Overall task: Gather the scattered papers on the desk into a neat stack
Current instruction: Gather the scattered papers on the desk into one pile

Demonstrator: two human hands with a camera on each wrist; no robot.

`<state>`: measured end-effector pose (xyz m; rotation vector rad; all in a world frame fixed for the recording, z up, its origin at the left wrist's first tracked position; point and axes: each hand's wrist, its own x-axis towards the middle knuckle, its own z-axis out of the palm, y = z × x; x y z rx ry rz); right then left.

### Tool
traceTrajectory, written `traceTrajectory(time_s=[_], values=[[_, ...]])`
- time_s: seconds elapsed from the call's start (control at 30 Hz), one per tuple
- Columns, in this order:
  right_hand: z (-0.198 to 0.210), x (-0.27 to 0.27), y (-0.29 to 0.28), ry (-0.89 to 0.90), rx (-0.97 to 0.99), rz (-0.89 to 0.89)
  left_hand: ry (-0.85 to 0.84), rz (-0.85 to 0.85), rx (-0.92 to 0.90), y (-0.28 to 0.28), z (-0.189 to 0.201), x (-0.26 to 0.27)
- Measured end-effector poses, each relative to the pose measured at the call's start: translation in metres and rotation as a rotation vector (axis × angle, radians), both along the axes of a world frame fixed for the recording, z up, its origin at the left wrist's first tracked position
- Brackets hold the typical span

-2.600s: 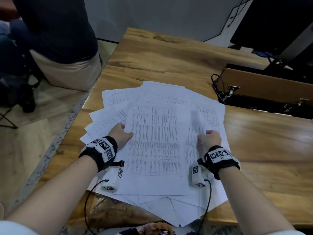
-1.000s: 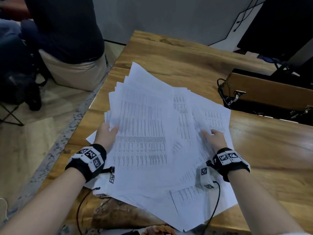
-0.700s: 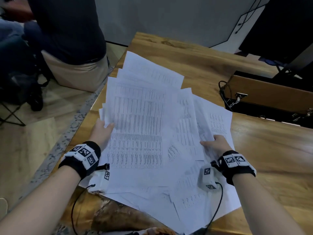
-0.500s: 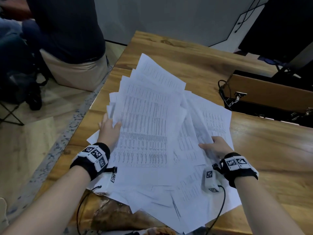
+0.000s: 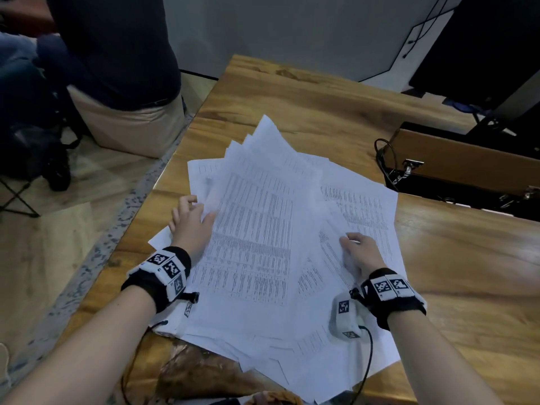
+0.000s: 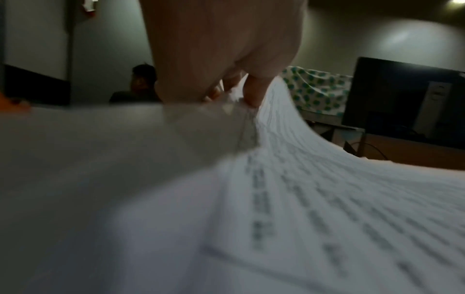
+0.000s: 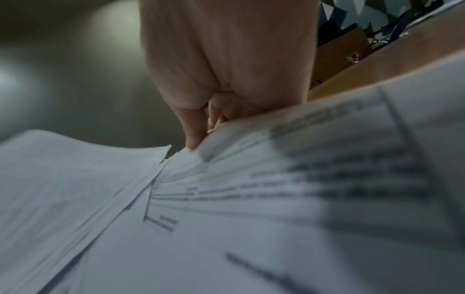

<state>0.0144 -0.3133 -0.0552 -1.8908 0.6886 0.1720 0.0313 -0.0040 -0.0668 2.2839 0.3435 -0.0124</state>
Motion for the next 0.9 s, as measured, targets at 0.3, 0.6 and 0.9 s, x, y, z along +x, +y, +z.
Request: traceTrajectory(time_s=[0.3, 0.6, 0.9], values=[[-0.008, -0.006, 0.045, 0.075, 0.047, 0.135, 0.209, 0.039, -0.343, -0.017, -0.011, -0.003], [-0.004, -0.017, 0.027, -0.076, 0.132, 0.019, 0.167, 0.191, -0.384, 0.000, -0.011, -0.008], [0.004, -0.019, 0.005, -0.049, 0.149, 0.068, 0.197, 0.051, -0.435, 0.005, 0.003, 0.002]])
